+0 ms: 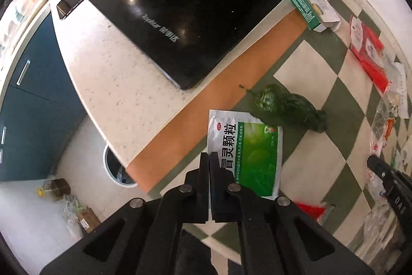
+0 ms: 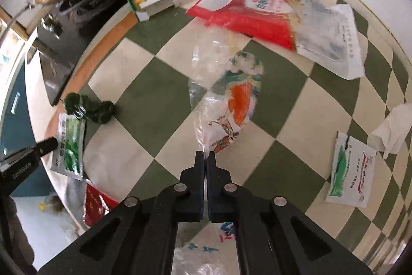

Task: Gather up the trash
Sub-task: 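Grasp the green medicine sachet with the left gripper while the right grasps the clear snack wrapper, then carry the sachet and wrapper over the white bin and release both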

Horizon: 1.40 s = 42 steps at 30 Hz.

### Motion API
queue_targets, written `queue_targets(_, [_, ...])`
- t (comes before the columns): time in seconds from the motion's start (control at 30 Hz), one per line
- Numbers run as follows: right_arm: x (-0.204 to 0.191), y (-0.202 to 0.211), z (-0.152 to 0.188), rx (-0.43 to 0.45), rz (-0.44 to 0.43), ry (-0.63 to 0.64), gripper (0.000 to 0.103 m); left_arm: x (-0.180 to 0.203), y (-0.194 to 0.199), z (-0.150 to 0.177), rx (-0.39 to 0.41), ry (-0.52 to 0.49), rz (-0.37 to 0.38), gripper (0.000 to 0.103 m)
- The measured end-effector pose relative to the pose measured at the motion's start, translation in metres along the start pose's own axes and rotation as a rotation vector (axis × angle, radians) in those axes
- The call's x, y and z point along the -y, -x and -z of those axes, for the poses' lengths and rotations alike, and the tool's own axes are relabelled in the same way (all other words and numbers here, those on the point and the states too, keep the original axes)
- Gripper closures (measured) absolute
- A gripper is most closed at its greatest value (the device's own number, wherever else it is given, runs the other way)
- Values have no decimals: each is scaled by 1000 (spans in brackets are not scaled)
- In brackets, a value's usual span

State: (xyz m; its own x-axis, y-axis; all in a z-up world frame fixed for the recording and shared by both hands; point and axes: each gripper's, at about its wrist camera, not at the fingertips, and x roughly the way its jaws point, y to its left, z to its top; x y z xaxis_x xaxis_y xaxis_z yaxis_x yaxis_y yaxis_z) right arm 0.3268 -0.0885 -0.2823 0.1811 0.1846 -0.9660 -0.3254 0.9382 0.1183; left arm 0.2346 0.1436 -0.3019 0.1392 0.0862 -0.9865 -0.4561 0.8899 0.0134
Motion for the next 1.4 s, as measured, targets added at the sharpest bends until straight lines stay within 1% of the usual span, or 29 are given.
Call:
queue_targets(0.13, [7, 23, 0, 26, -65, -18, 102, -14, 30, 10, 53, 23, 28, 103])
queue_targets(0.17, [7, 29, 0, 35, -77, -15, 102, -15, 35, 6, 72, 20, 22, 103])
queue_targets(0.2, [4, 36, 2, 43, -97, -13, 102, -19, 45, 8, 101, 18, 14, 103])
queue_targets(0.27, [-7, 50, 5, 57, -134, -2, 102, -34, 60, 7, 142, 34, 23, 103])
queue_targets(0.33, [-30, 64, 6, 69, -171, 17, 102, -52, 75, 7, 183, 61, 38, 103])
queue_targets(0.43, [-93, 78, 13, 72, -224, 73, 102, -85, 93, 8, 228, 120, 70, 103])
queue_targets(0.47, [-102, 79, 14, 73, -231, 86, 102, -101, 99, 10, 242, 147, 80, 103])
queue_targets(0.5, [-121, 81, 19, 71, -246, 112, 102, -109, 102, 11, 250, 167, 87, 103])
queue_targets(0.63, [-192, 71, 37, 36, -294, 200, 102, -173, 114, 31, 278, 271, 101, 103])
queue_targets(0.73, [-246, 48, 55, -12, -333, 267, 102, -230, 103, 49, 262, 345, 88, 103])
queue_targets(0.77, [-260, 38, 63, -30, -342, 288, 102, -254, 91, 58, 244, 380, 80, 103])
queue_targets(0.83, [-301, 7, 81, -67, -362, 332, 102, -287, 65, 69, 210, 424, 69, 103])
queue_targets(0.87, [-316, -8, 89, -82, -366, 351, 102, -310, 42, 78, 180, 457, 65, 103])
queue_targets(0.9, [-333, -29, 97, -100, -364, 368, 102, -321, 23, 83, 160, 479, 64, 103])
queue_targets(0.97, [-370, -89, 119, -156, -374, 385, 102, -352, -28, 98, 102, 528, 69, 103])
queue_targets(1.0, [-379, -107, 125, -167, -370, 387, 102, -369, -58, 107, 74, 563, 75, 103])
queue_targets(1.03, [-396, -148, 137, -196, -369, 388, 102, -382, -86, 115, 49, 583, 84, 103])
queue_targets(1.1, [-416, -214, 155, -242, -364, 385, 102, -407, -151, 132, -9, 624, 90, 103])
queue_targets(1.13, [-424, -249, 164, -270, -368, 382, 102, -417, -186, 140, -37, 638, 102, 103])
queue_targets(1.17, [-428, -272, 168, -289, -371, 379, 102, -425, -211, 148, -59, 653, 116, 103])
queue_targets(1.2, [-437, -319, 180, -326, -369, 372, 102, -433, -246, 156, -89, 672, 132, 103])
queue_targets(1.23, [-442, -345, 186, -355, -373, 371, 102, -439, -277, 163, -112, 685, 153, 103])
queue_targets(1.27, [-447, -380, 193, -390, -379, 365, 102, -445, -308, 170, -137, 701, 174, 103])
queue_targets(1.33, [-457, -440, 207, -458, -397, 368, 102, -453, -354, 178, -168, 725, 220, 103])
queue_targets(1.37, [-463, -479, 215, -509, -403, 363, 102, -458, -384, 182, -189, 740, 247, 103])
queue_targets(1.4, [-465, -496, 216, -533, -407, 361, 102, -462, -403, 182, -200, 746, 262, 103])
